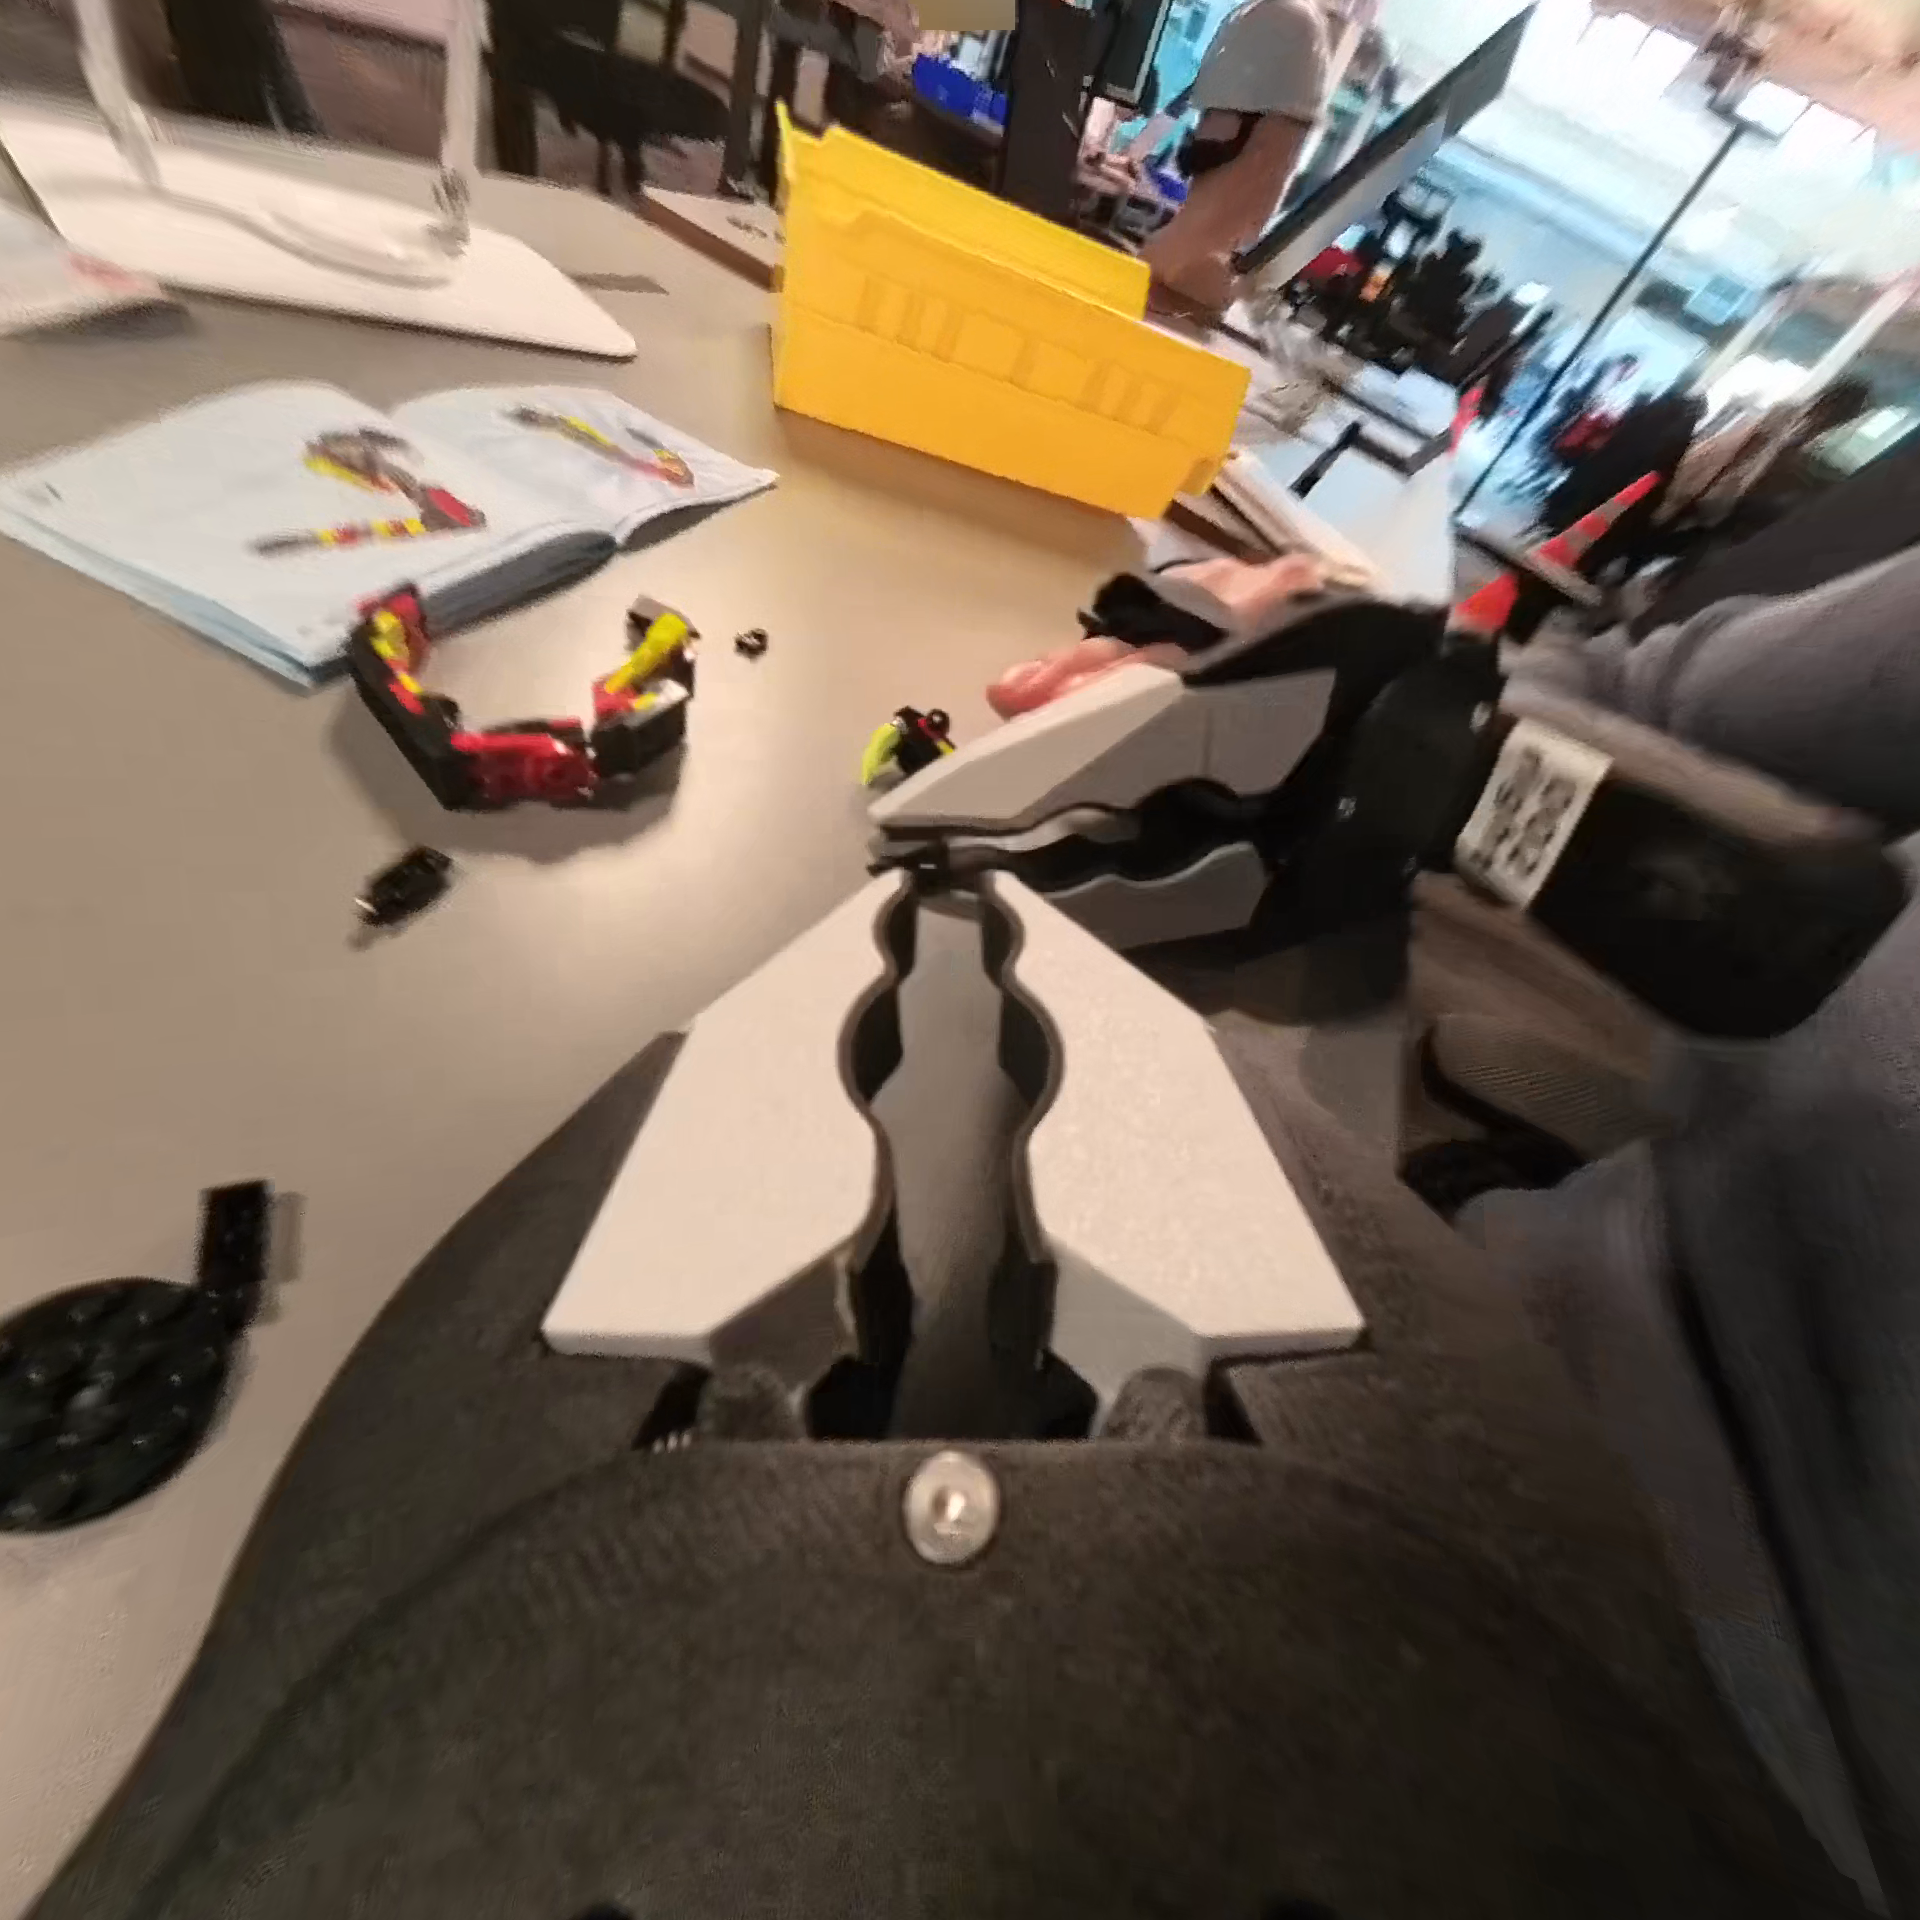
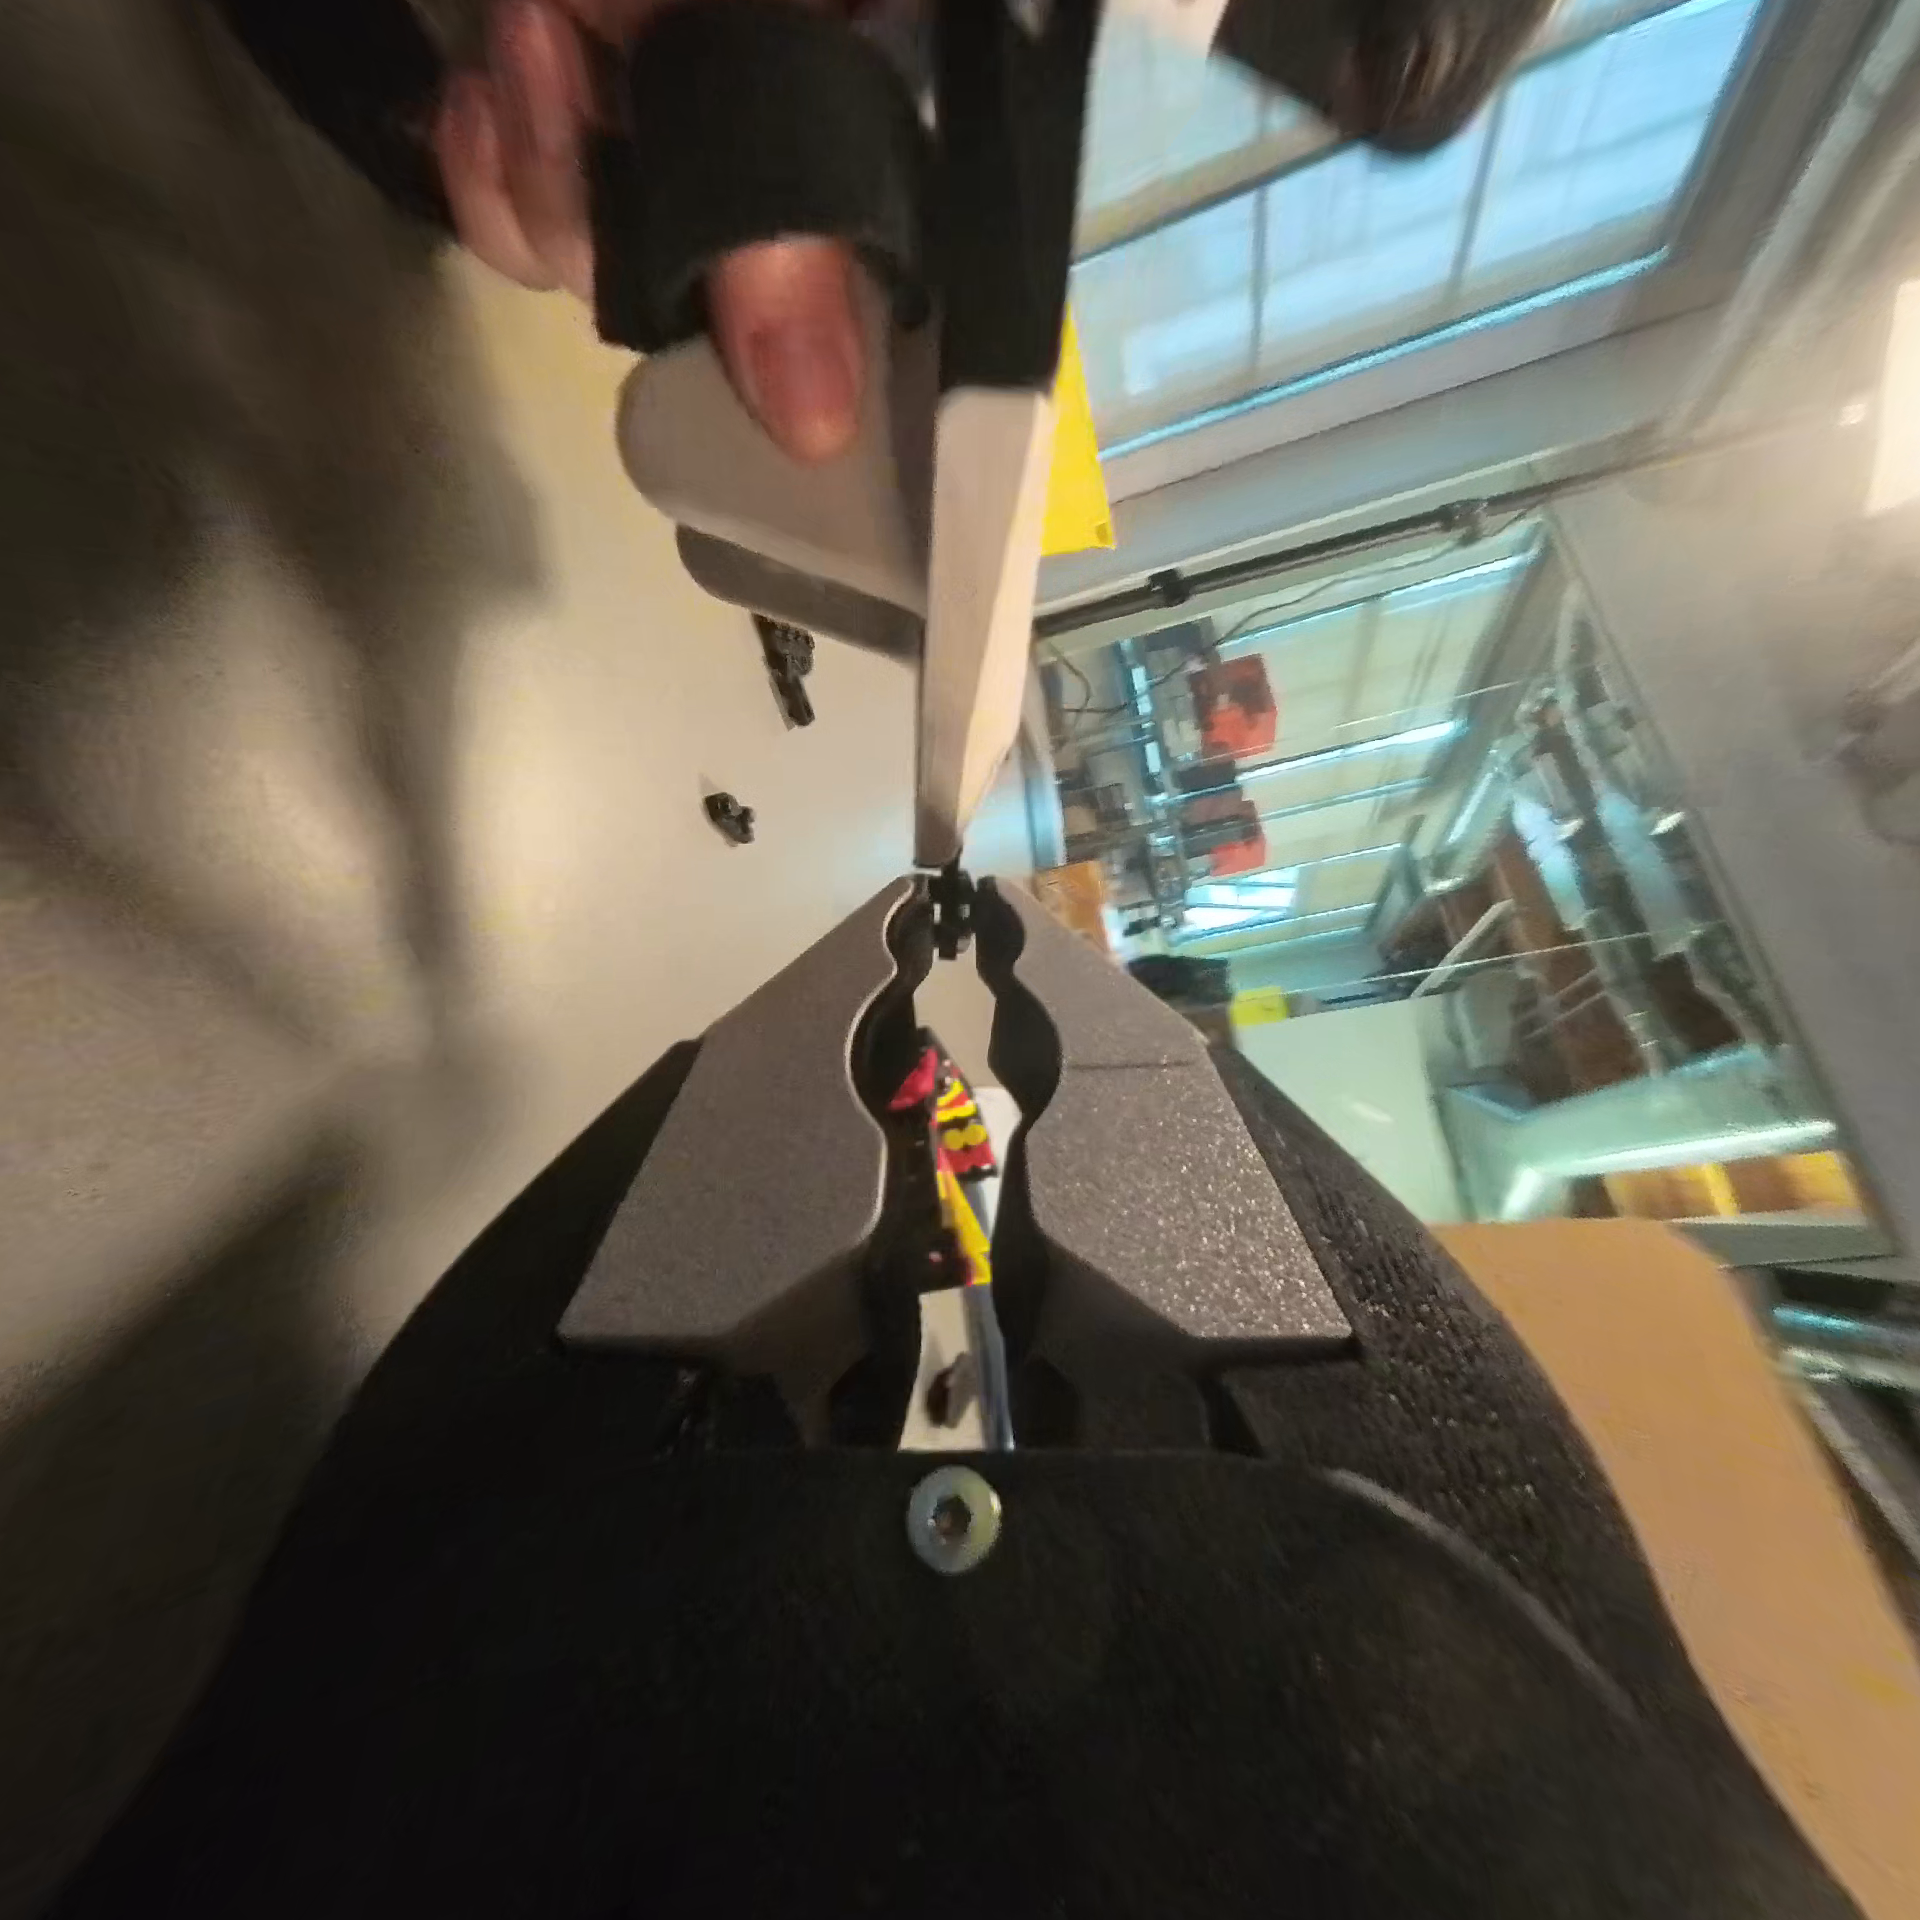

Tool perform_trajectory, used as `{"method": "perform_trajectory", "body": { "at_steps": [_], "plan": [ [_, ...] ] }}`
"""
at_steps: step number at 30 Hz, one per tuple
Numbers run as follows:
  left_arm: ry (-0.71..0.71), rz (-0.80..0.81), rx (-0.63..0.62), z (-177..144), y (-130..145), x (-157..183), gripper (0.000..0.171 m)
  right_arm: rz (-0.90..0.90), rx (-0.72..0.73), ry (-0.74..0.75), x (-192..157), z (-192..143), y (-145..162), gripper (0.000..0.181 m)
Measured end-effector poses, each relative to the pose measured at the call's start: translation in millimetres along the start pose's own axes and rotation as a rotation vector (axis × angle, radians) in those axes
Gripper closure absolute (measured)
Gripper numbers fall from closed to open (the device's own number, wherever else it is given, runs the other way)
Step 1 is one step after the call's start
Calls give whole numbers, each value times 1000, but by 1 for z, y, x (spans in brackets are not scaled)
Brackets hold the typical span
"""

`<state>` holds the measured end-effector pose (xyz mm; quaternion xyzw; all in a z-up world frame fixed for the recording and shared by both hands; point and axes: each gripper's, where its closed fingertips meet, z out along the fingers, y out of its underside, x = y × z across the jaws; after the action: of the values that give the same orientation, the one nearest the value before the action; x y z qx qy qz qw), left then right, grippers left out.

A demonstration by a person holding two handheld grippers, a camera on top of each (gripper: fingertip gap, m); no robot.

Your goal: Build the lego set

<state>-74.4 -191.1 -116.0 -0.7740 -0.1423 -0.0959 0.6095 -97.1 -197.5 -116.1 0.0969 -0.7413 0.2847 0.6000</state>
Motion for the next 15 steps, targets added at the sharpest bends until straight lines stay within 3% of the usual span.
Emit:
{"method": "perform_trajectory", "body": {
  "at_steps": [3,8,15],
  "plan": [
    [-108,276,13,-5,-4,0,158,94,-15,-118,-9,2,6,175],
    [-202,659,-152,-2,18,-4,157,267,-10,-288,-25,0,5,175],
    [-222,722,-182,3,24,-8,157,421,-19,-472,-38,-2,5,175]
  ]
}}
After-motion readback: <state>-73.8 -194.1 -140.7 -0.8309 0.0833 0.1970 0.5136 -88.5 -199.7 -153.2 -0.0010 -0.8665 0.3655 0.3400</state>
